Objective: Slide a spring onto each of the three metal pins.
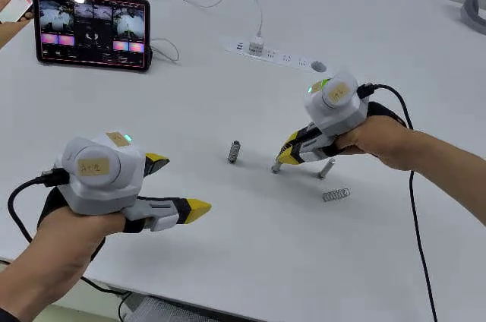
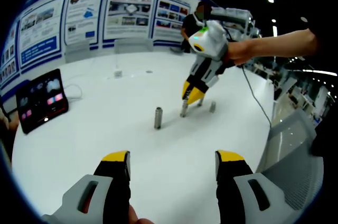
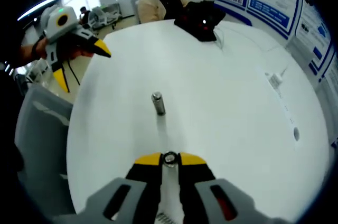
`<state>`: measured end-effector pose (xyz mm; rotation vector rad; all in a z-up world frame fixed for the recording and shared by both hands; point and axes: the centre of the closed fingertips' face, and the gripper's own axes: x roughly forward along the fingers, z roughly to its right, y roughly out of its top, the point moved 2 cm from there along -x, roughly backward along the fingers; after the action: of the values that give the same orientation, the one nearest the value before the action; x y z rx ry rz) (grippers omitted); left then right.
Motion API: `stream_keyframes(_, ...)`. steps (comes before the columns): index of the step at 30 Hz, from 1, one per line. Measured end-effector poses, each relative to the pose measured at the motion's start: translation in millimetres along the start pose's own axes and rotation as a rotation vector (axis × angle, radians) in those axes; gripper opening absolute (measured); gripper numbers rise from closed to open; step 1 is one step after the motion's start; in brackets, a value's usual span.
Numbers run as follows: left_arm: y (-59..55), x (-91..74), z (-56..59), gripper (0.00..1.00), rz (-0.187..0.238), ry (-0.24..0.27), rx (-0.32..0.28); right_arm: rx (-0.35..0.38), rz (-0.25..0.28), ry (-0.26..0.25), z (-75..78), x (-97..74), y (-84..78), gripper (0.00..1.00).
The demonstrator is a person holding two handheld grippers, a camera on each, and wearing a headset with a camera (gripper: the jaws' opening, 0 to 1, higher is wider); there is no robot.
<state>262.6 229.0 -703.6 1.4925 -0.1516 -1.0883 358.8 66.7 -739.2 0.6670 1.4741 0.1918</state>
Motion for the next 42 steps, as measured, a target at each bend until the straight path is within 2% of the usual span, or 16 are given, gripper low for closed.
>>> stream_keyframes(15, 4.1, -1.3, -1.2, 0.69, 0.004, 0.007, 0.001, -0.021, -0.035, 0.005, 2.4, 20.6, -14.1, 0.13)
stream_keyframes(27, 3.8, -1.8, 0.3, 0.69, 0.002, 0.008, -0.002, -0.012, -0.05, 0.008, 3.7, 27.5, -20.7, 0.15)
stream_keyframes(30, 4.6, -2.3, 0.6, 0.69, 0.005, 0.009, -0.004, 0.001, -0.052, 0.012, 1.9, 26.4, -23.0, 0.23)
stream_keyframes(37, 5.0, -1.8, 2.1, 0.69, 0.002, 0.006, 0.002, 0.033, -0.031, -0.01, 5.0, 15.5, -29.5, 0.29)
stream_keyframes(42, 6.8, 1.0, 4.9, 0.7, 0.003, 0.0, 0.005, 0.11, 0.022, -0.036, 8.4, 3.6, -32.9, 0.36)
